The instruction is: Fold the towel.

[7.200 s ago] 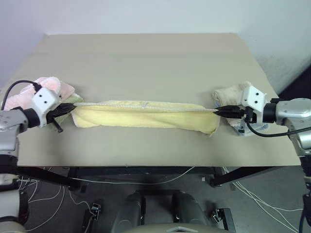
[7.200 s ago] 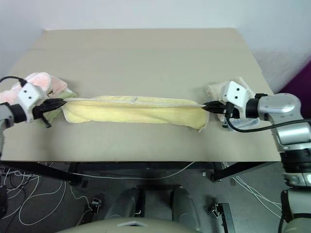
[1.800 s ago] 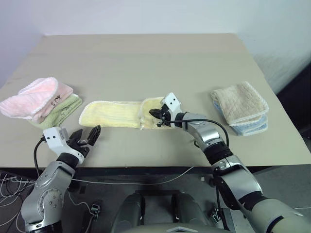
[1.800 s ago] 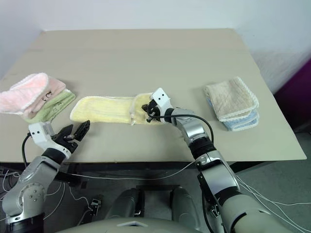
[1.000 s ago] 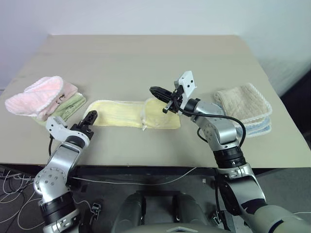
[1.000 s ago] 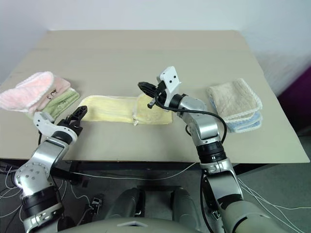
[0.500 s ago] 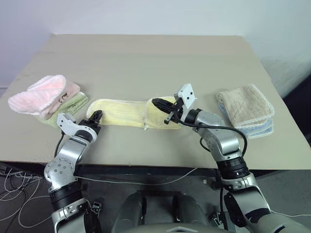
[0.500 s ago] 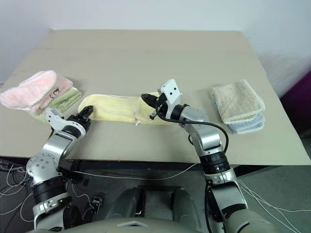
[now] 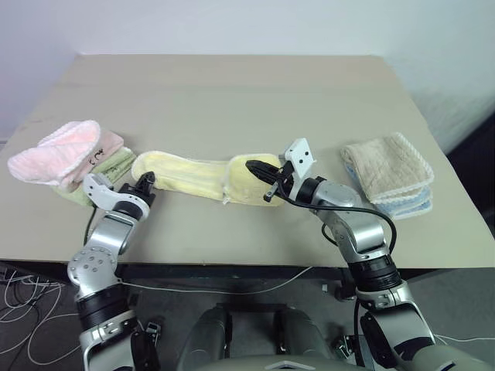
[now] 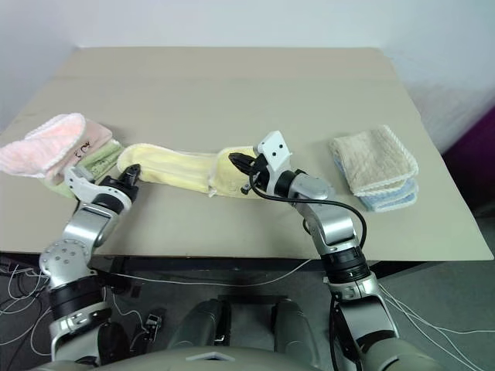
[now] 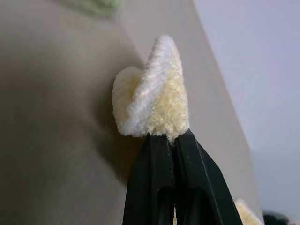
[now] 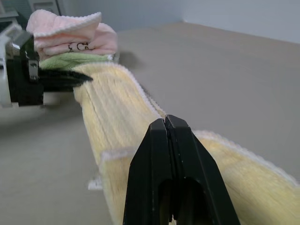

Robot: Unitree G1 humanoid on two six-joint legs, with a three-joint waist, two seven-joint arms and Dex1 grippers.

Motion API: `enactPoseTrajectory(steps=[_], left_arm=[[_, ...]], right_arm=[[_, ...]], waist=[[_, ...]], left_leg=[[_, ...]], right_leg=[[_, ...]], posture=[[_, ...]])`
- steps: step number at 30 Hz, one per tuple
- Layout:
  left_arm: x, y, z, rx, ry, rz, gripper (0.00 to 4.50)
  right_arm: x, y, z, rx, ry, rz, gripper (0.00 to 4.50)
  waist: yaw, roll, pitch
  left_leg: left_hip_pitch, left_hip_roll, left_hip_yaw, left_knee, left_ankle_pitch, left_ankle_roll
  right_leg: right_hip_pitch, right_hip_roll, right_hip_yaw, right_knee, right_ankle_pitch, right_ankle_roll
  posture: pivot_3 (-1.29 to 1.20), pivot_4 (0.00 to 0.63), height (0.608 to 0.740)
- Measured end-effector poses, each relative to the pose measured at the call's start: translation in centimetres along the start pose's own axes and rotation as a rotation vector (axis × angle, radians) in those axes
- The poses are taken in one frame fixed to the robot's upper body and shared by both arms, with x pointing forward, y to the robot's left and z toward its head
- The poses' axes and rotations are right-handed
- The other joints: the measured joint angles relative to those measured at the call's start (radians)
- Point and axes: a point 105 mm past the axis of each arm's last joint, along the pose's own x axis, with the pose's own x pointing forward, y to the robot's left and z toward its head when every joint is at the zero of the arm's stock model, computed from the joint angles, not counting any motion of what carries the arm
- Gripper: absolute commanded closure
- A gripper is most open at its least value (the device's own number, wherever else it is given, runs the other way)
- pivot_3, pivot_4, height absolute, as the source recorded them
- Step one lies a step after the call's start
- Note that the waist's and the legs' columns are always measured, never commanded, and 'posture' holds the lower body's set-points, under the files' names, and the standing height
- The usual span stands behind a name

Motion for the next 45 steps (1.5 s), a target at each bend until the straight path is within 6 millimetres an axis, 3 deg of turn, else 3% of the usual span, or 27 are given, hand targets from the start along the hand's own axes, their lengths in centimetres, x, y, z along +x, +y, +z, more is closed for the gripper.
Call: enactPoseTrajectory(steps=[4, 8, 16, 21, 26, 32, 36, 45], left_arm=[[-0.8, -1.5, 2.4, 0.197, -0.038, -0.076, 4.48], [-0.8, -3.9, 1.8, 0.409, 0.015, -0.187, 4.48], [-0.4, -10.3, -5.6, 0.716, 0.220, -0.544, 4.48], [-0.1, -13.0, -9.9, 0.856, 0.300, -0.667, 4.48], [0.0, -12.6, -13.8, 1.005, 0.409, -0.691, 4.48], [0.5, -10.8, -14.7, 1.093, 0.472, -0.644, 4.48], [0.3, -11.1, -14.9, 1.068, 0.484, -0.668, 3.54], [-2.0, -12.5, -13.9, 0.845, 0.496, -0.771, 0.39]], right_arm=[[-0.3, -0.4, -0.2, -0.005, 0.010, -0.022, 4.50], [-0.6, -1.0, -0.1, -0.010, 0.011, -0.048, 4.50], [-0.8, -1.7, -0.2, -0.010, 0.015, -0.088, 4.50], [-1.0, -2.3, -0.5, -0.008, 0.027, -0.132, 4.50], [-1.6, -3.6, -0.3, -0.015, 0.020, -0.211, 4.50], [-2.1, -4.5, -0.2, -0.019, 0.016, -0.265, 4.50], [-2.1, -4.5, -0.2, -0.020, 0.013, -0.269, 4.50], [-2.0, -4.7, -0.4, -0.017, 0.020, -0.268, 4.50]], waist=[[-0.012, 0.000, 0.000], [-0.011, 0.000, 0.000], [-0.012, 0.001, 0.001], [-0.013, 0.001, 0.001], [-0.016, 0.001, 0.001], [-0.014, 0.002, 0.001], [-0.013, 0.002, 0.001], [-0.015, 0.002, 0.001]], left_leg=[[0.000, 0.000, 0.000, -0.001, 0.000, 0.000], [0.000, 0.000, 0.000, -0.002, 0.000, 0.000], [-0.001, 0.000, 0.000, -0.002, 0.000, 0.000], [-0.001, 0.000, 0.000, -0.002, 0.000, 0.000], [-0.001, 0.000, 0.000, -0.002, 0.000, 0.000], [-0.001, 0.001, 0.000, -0.002, 0.000, 0.000], [-0.002, 0.001, 0.000, -0.002, 0.000, 0.000], [-0.002, 0.001, 0.000, -0.002, 0.000, 0.000]], right_leg=[[0.000, 0.000, 0.000, -0.001, 0.000, 0.000], [0.000, 0.000, 0.000, -0.001, 0.000, 0.000], [0.000, 0.000, 0.000, -0.002, 0.000, 0.000], [-0.001, 0.000, 0.001, -0.002, 0.000, 0.000], [-0.001, 0.001, 0.001, -0.002, 0.000, 0.000], [-0.001, 0.001, 0.001, -0.002, 0.000, 0.000], [-0.001, 0.000, 0.001, -0.002, 0.000, 0.000], [-0.002, 0.000, 0.001, -0.002, 0.000, 0.000]], posture=[[0.00, 0.150, 0.740], [0.00, 0.150, 0.740], [0.00, 0.150, 0.740], [0.00, 0.150, 0.740], [0.00, 0.150, 0.740], [0.00, 0.150, 0.740], [0.00, 0.150, 0.740], [0.00, 0.150, 0.740]])
